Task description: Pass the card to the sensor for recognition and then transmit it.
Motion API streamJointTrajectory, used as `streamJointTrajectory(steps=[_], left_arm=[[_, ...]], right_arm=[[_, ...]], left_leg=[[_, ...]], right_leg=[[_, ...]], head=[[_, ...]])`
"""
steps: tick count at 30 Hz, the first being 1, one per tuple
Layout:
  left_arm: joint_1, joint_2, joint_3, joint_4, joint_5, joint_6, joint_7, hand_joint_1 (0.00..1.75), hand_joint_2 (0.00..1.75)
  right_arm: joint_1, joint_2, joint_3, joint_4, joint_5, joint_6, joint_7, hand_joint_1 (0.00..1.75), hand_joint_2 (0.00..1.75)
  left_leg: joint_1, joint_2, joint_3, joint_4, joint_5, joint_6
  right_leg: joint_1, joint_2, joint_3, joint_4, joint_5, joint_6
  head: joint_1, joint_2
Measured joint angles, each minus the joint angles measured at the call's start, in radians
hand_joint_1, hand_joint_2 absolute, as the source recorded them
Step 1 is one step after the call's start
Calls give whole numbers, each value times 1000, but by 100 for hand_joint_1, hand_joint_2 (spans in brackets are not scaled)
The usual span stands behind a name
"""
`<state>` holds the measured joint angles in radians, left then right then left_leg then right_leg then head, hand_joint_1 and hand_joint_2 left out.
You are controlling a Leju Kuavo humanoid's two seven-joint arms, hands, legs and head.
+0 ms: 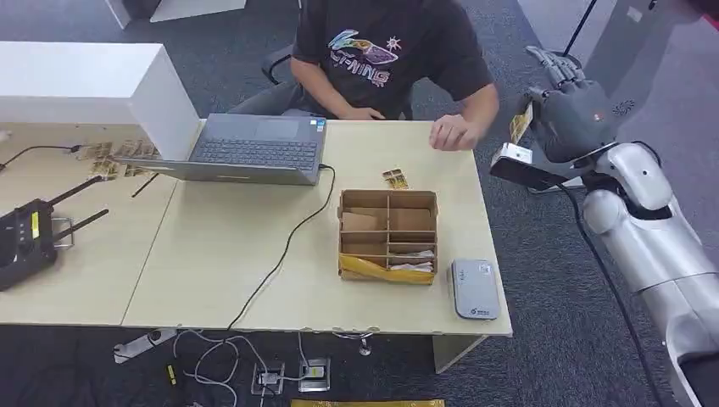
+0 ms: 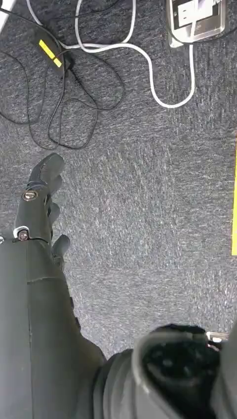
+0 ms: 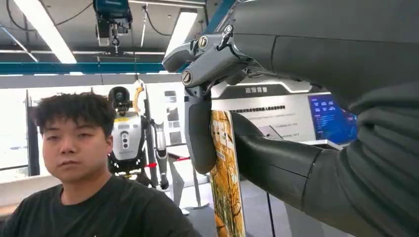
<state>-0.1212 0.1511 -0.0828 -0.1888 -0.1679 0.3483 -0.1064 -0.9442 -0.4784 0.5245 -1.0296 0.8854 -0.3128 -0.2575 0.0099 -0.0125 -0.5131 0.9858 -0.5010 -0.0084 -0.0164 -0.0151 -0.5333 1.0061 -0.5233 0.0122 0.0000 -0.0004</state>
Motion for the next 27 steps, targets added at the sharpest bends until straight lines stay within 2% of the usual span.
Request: streamJointTrajectory(steps=[8,15,21,27], left_arm=[[0,3,0,1,-1,-1,0,0,0],[0,2,0,2,7,2,3,0,0],[6,2,0,2,15,11,19,0,0],[6,-1,0,2,22,19,19,0,0]], right_arm=[[10,-6,-2,-14,-16,11,4,175,175],[56,-18,-24,-32,-106,90,26,175,175],[200,-75,-76,-78,-179,117,47,175,175],[325,-91,-120,-98,-171,127,68,175,175]], left_leg=[[0,0,0,0,0,0],[0,0,0,0,0,0],[0,0,-1,0,-1,0],[1,2,0,0,-1,0]], right_leg=[[0,0,0,0,0,0],[0,0,0,0,0,0],[0,0,0,-1,0,0],[1,0,0,-1,0,0]], head=[[0,0],[-1,0],[0,0],[0,0]])
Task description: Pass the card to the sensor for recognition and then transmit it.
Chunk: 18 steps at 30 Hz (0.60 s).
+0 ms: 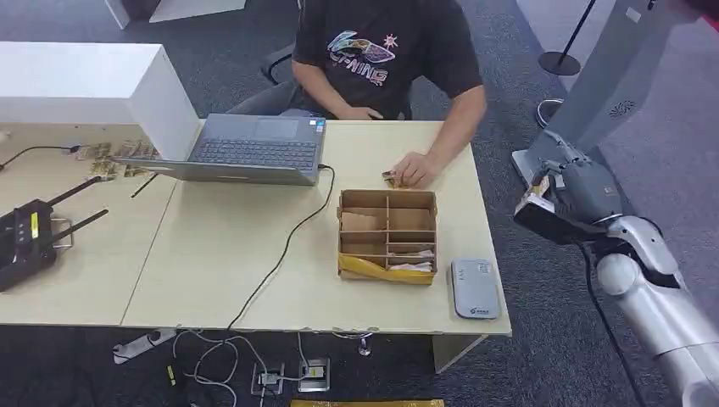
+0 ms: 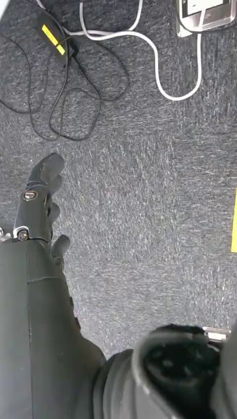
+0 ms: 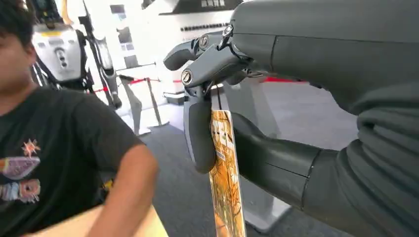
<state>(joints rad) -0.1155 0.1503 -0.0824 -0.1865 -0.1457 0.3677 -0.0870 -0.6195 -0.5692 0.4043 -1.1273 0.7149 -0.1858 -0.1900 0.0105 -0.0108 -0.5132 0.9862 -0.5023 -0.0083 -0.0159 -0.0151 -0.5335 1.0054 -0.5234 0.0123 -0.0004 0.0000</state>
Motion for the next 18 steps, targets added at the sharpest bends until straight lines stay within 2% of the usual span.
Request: streamJointTrajectory(steps=[9,18], left_arm=[[0,-5,0,0,-14,-10,0,0,0],[-1,-6,0,0,-14,-11,0,0,0]], right_arm=[[153,17,-21,-11,34,7,3,175,175],[215,38,-27,-17,55,30,25,175,175]], left_leg=[[0,0,-1,0,0,0],[0,0,0,0,0,0]], right_leg=[[0,0,0,0,0,0],[0,0,0,0,0,0]], head=[[0,0],[0,0]])
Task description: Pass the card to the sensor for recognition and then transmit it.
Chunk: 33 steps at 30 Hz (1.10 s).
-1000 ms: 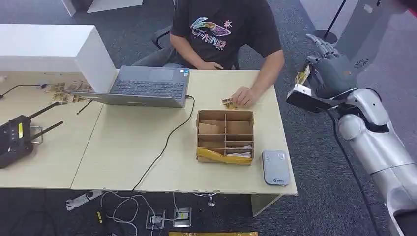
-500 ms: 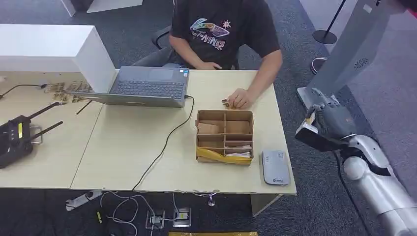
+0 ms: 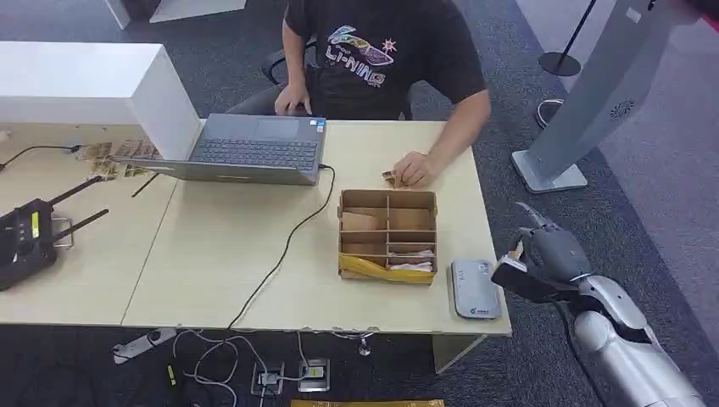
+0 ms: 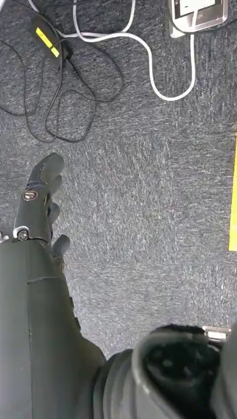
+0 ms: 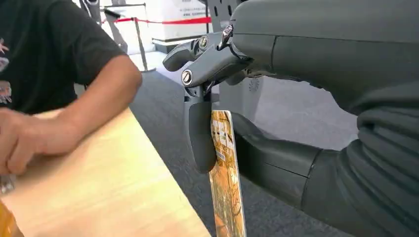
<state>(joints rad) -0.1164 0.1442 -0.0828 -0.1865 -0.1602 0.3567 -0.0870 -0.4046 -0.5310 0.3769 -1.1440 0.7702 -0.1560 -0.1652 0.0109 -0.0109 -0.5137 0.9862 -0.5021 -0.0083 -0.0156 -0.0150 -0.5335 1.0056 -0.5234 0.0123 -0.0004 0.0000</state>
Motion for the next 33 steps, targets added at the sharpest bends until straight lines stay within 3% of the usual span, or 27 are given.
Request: streamJointTrajectory(steps=[33], left_arm=[[0,1,0,0,-26,-22,0,0,0]], right_arm=[[21,81,24,115,22,-63,-15,175,175]], left_leg=[[0,0,1,0,0,0]], right_leg=[[0,1,0,0,0,0]], head=[[0,0]])
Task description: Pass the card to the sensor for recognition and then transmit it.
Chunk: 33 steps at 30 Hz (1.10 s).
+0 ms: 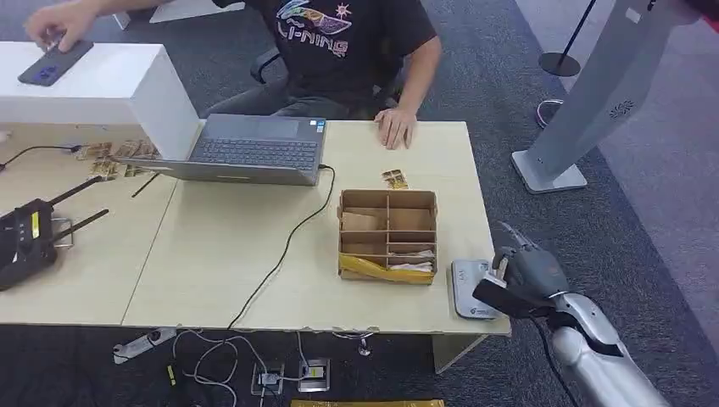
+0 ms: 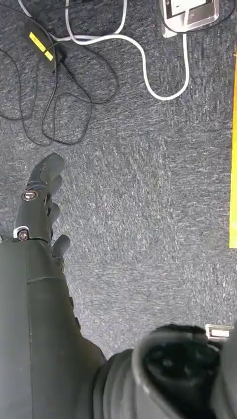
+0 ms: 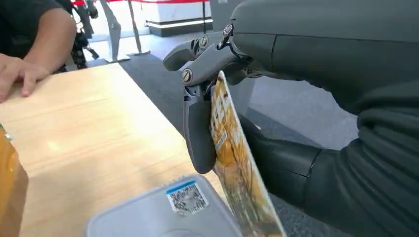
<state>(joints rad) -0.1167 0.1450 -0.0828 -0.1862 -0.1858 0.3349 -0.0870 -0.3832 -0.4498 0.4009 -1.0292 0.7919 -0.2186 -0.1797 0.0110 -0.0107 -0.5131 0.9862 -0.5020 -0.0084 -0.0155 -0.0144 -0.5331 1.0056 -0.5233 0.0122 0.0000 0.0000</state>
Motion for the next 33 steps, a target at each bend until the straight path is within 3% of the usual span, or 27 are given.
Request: streamJointTrajectory(steps=[12,21,25,33], left_arm=[[0,0,0,0,-3,-1,0,0,0],[0,-2,0,1,-13,-1,-6,0,0],[0,-5,0,1,-13,-1,-8,0,0],[0,-9,0,2,-7,1,-18,0,0]], right_arm=[[-19,2,8,41,11,-13,-3,175,175],[-208,-54,-11,57,27,20,-28,175,175],[-237,-63,-13,64,32,12,-37,175,175],[-405,-78,-21,96,50,0,-82,175,175]], left_leg=[[0,0,0,0,0,0],[0,3,0,0,1,0],[0,3,-1,1,1,0],[-1,5,-2,1,1,0]], right_leg=[[0,1,0,0,0,0],[0,4,-1,0,3,1],[0,4,-2,0,3,1],[-1,5,-4,1,4,0]], head=[[0,0],[0,0],[0,0],[-1,0]])
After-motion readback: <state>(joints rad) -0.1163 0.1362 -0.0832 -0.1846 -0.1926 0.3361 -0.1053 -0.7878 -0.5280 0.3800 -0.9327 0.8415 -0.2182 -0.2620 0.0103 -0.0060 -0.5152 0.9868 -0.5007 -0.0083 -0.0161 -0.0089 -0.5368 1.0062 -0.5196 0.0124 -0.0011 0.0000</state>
